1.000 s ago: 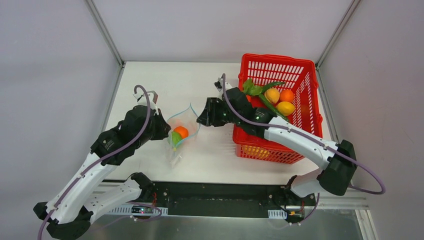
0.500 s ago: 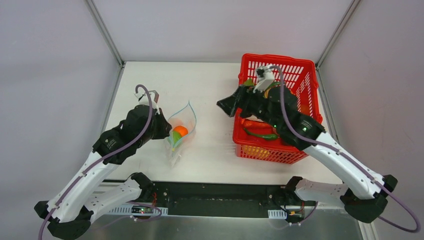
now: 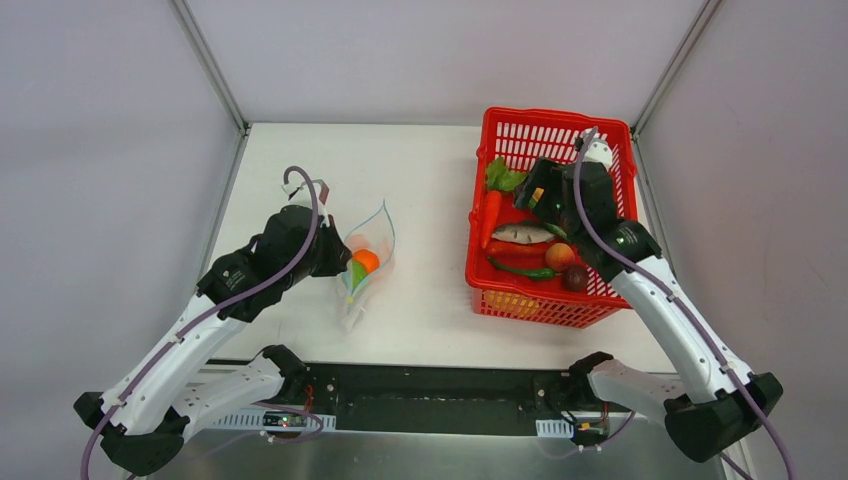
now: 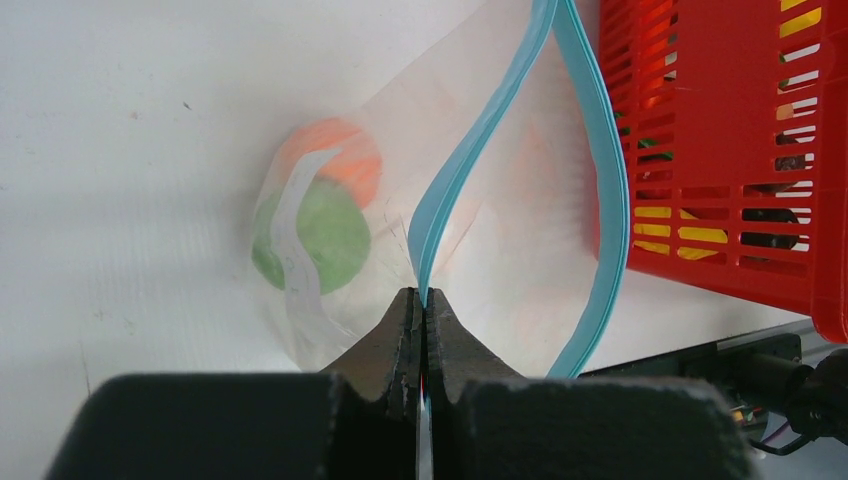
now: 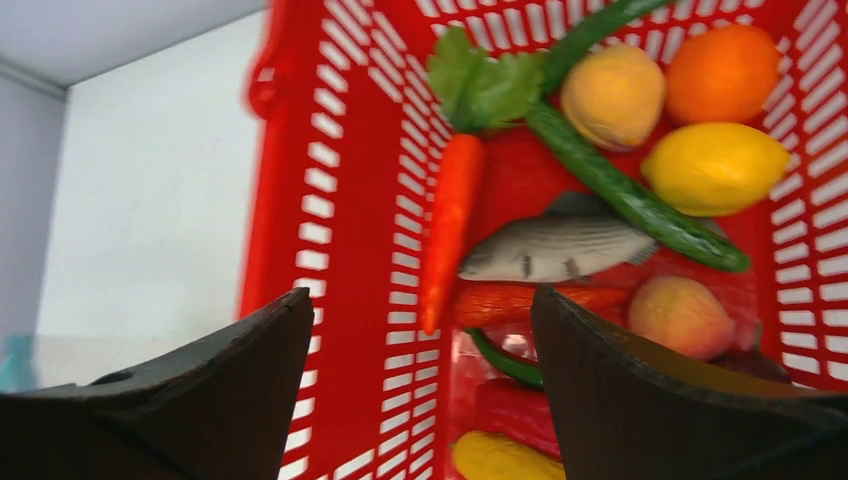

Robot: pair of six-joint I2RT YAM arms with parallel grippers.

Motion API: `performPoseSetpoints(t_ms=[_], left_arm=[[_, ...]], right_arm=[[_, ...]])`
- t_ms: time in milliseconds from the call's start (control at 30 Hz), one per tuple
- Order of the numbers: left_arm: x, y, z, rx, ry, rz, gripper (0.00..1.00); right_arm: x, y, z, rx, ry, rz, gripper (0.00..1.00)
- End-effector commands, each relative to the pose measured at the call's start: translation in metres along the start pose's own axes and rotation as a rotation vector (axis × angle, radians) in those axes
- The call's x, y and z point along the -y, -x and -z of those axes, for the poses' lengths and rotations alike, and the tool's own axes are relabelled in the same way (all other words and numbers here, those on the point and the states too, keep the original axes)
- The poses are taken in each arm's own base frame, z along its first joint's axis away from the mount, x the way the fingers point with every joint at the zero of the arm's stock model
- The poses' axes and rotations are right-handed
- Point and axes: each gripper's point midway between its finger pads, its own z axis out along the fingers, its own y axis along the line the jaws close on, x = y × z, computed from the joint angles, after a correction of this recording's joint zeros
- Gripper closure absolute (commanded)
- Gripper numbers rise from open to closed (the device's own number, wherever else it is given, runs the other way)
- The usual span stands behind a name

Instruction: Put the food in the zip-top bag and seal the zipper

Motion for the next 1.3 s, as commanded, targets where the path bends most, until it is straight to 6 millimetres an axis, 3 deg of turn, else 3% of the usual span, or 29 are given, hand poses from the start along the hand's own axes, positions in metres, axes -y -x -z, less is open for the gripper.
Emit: performPoseSetpoints(t_ms=[0, 333, 467, 667, 833, 933, 1067, 1167, 1267], left_arm=[[0.005, 0.005, 0.000, 0.022, -0.025, 0.032, 1.00], [0.006, 0.001, -0.002, 0.013, -0.037, 0.031, 1.00], [0.007, 0.001, -0.002, 0.011, -0.040, 0.027, 1.00], [0.005, 0.000, -0.001, 0.007, -0.037, 0.024, 1.00], [0.003, -0.002, -0.001, 0.012, -0.029, 0.028, 1.00], [0.005, 0.000, -0.005, 0.016, -0.032, 0.029, 1.00], [0.010, 0.003, -0.006, -0.002, -0.036, 0.019, 1.00], [0.012, 0.001, -0.008, -0.011, -0.046, 0.018, 1.00], [0.011, -0.001, -0.007, -0.014, -0.045, 0.023, 1.00]], right_arm=[[0.025, -0.021, -0.013, -0.116, -0.052, -0.038, 0.16], [0.065, -0.074, -0.049, -0.335, -0.185, -0.014, 0.13], [0.073, -0.083, -0.063, -0.370, -0.217, -0.007, 0.13], [0.041, -0.106, -0.067, -0.519, -0.045, -0.052, 0.19], [0.047, -0.134, -0.069, -0.592, -0.078, -0.119, 0.20], [0.040, -0.130, -0.080, -0.553, -0.047, -0.153, 0.20], [0.022, -0.105, -0.107, -0.430, 0.029, -0.168, 0.20], [0.022, -0.084, -0.134, -0.355, -0.018, -0.213, 0.35], [0.022, -0.075, -0.156, -0.337, -0.030, -0.255, 0.37]])
